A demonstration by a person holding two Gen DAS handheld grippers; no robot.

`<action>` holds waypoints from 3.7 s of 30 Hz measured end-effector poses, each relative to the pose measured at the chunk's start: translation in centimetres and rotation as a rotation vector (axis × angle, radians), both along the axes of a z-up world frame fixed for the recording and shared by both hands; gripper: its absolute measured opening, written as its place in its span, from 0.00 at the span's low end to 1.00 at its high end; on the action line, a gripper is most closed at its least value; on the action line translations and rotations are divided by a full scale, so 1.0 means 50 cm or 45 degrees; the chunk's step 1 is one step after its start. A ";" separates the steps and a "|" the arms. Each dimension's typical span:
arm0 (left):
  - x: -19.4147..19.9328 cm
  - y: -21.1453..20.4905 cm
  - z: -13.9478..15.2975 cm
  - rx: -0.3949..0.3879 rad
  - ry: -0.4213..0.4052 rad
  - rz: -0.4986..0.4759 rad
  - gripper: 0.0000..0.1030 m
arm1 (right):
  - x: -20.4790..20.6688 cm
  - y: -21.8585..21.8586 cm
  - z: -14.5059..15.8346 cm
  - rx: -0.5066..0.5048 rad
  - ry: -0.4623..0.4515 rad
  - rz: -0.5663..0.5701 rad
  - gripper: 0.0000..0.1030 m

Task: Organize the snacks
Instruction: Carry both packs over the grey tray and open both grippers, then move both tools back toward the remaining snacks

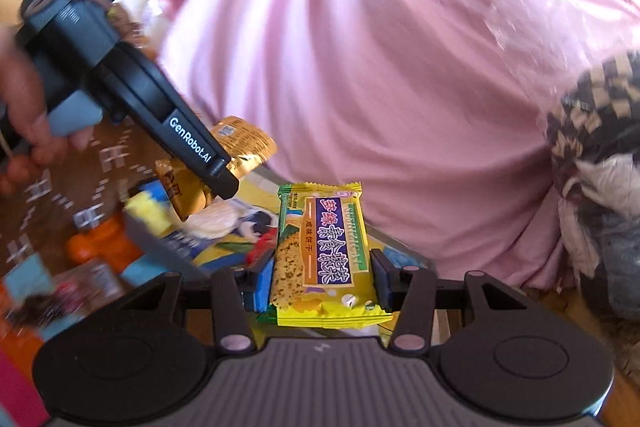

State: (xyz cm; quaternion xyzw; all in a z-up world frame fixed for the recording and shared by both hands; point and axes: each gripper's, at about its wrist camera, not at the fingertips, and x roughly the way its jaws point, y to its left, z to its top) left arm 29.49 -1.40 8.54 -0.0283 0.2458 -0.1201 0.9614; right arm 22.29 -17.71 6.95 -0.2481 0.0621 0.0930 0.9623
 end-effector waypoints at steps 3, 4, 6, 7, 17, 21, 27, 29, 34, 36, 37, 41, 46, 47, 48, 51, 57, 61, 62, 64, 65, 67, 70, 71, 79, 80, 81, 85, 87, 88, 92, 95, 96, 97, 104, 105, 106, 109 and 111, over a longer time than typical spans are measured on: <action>0.043 -0.010 -0.007 -0.023 0.011 0.032 0.43 | 0.047 -0.011 0.005 0.067 0.048 -0.046 0.51; 0.053 -0.012 -0.010 -0.032 0.018 0.041 0.43 | 0.064 -0.013 0.006 0.080 0.061 -0.059 0.51; 0.075 -0.015 -0.019 -0.050 0.037 0.054 0.43 | 0.095 -0.017 0.010 0.111 0.084 -0.087 0.51; 0.081 -0.016 -0.023 -0.057 0.046 0.060 0.43 | 0.111 -0.022 0.013 0.130 0.097 -0.103 0.51; 0.125 -0.017 -0.068 -0.095 0.131 0.079 0.43 | 0.215 -0.054 0.001 0.290 0.205 -0.213 0.51; 0.128 -0.027 -0.081 -0.071 0.142 0.064 0.44 | 0.229 -0.058 -0.019 0.338 0.267 -0.230 0.51; 0.132 -0.041 -0.086 -0.047 0.131 0.040 0.44 | 0.241 -0.072 -0.033 0.392 0.317 -0.224 0.51; 0.133 -0.045 -0.088 -0.044 0.132 0.036 0.44 | 0.243 -0.076 -0.034 0.403 0.322 -0.216 0.51; 0.135 -0.054 -0.092 -0.052 0.162 0.015 0.46 | 0.244 -0.079 -0.033 0.412 0.330 -0.204 0.53; 0.138 -0.055 -0.092 -0.070 0.190 0.007 0.47 | 0.242 -0.081 -0.034 0.410 0.327 -0.192 0.56; 0.138 -0.056 -0.092 -0.076 0.200 0.008 0.47 | 0.240 -0.079 -0.035 0.399 0.320 -0.184 0.57; 0.135 -0.055 -0.089 -0.090 0.205 0.021 0.55 | 0.228 -0.073 -0.036 0.359 0.289 -0.174 0.69; 0.117 -0.043 -0.072 -0.104 0.144 0.065 0.74 | 0.214 -0.075 -0.023 0.355 0.238 -0.189 0.82; 0.113 -0.041 -0.068 -0.106 0.129 0.071 0.75 | 0.212 -0.077 -0.020 0.355 0.234 -0.195 0.84; 0.107 -0.038 -0.064 -0.103 0.114 0.081 0.80 | 0.210 -0.079 -0.017 0.357 0.232 -0.199 0.86; 0.093 -0.028 -0.051 -0.109 0.076 0.142 0.85 | 0.202 -0.083 -0.007 0.363 0.219 -0.212 0.90; 0.069 -0.010 -0.020 -0.151 0.010 0.210 0.93 | 0.177 -0.083 0.017 0.364 0.171 -0.232 0.99; 0.047 -0.006 0.001 -0.154 -0.048 0.229 0.97 | 0.152 -0.083 0.037 0.390 0.122 -0.235 1.00; 0.038 -0.003 0.006 -0.156 -0.063 0.237 0.97 | 0.144 -0.084 0.042 0.397 0.110 -0.234 1.00; 0.019 0.003 0.014 -0.172 -0.102 0.262 0.99 | 0.131 -0.085 0.052 0.411 0.097 -0.225 1.00; 0.008 0.006 0.018 -0.182 -0.125 0.280 0.99 | 0.123 -0.086 0.056 0.420 0.089 -0.218 1.00; -0.013 0.012 0.026 -0.183 -0.161 0.306 0.99 | 0.106 -0.089 0.065 0.431 0.076 -0.207 1.00; -0.037 0.019 0.033 -0.159 -0.193 0.333 0.99 | 0.080 -0.090 0.076 0.433 0.043 -0.198 1.00; -0.043 0.022 0.035 -0.156 -0.198 0.343 0.99 | 0.071 -0.091 0.079 0.433 0.032 -0.194 1.00; -0.097 0.046 0.036 -0.158 -0.206 0.392 0.99 | -0.007 -0.093 0.099 0.471 -0.050 -0.169 1.00; -0.102 0.048 0.034 -0.158 -0.188 0.382 0.99 | -0.017 -0.093 0.099 0.476 -0.055 -0.167 1.00; -0.107 0.051 0.031 -0.157 -0.168 0.370 0.99 | -0.025 -0.092 0.099 0.478 -0.059 -0.164 1.00; -0.131 0.068 0.007 -0.125 -0.095 0.343 0.99 | -0.064 -0.090 0.088 0.445 -0.089 -0.139 1.00; -0.147 0.081 -0.007 -0.115 -0.062 0.347 0.99 | -0.082 -0.090 0.079 0.424 -0.096 -0.128 1.00; -0.158 0.089 -0.012 -0.113 -0.050 0.351 0.99 | -0.090 -0.091 0.074 0.415 -0.099 -0.123 1.00; -0.187 0.110 -0.040 -0.078 0.009 0.356 0.99 | -0.123 -0.092 0.049 0.386 -0.097 -0.107 1.00; -0.206 0.119 -0.061 -0.042 0.056 0.351 0.99 | -0.145 -0.092 0.027 0.377 -0.074 -0.105 1.00; -0.213 0.122 -0.066 -0.038 0.065 0.351 0.99 | -0.152 -0.093 0.019 0.375 -0.062 -0.105 1.00; -0.219 0.124 -0.071 -0.035 0.075 0.349 0.99 | -0.158 -0.093 0.012 0.374 -0.050 -0.107 1.00; -0.258 0.129 -0.109 0.000 0.159 0.308 0.99 | -0.186 -0.092 -0.032 0.367 0.040 -0.111 1.00; -0.262 0.129 -0.115 0.003 0.172 0.305 0.99 | -0.189 -0.092 -0.037 0.368 0.053 -0.113 1.00; -0.266 0.129 -0.120 0.004 0.187 0.304 0.99 | -0.191 -0.092 -0.043 0.370 0.067 -0.116 1.00; -0.278 0.135 -0.138 -0.014 0.248 0.320 0.99 | -0.199 -0.094 -0.061 0.382 0.112 -0.130 1.00; -0.285 0.140 -0.149 -0.038 0.289 0.339 0.99 | -0.204 -0.095 -0.076 0.384 0.148 -0.142 1.00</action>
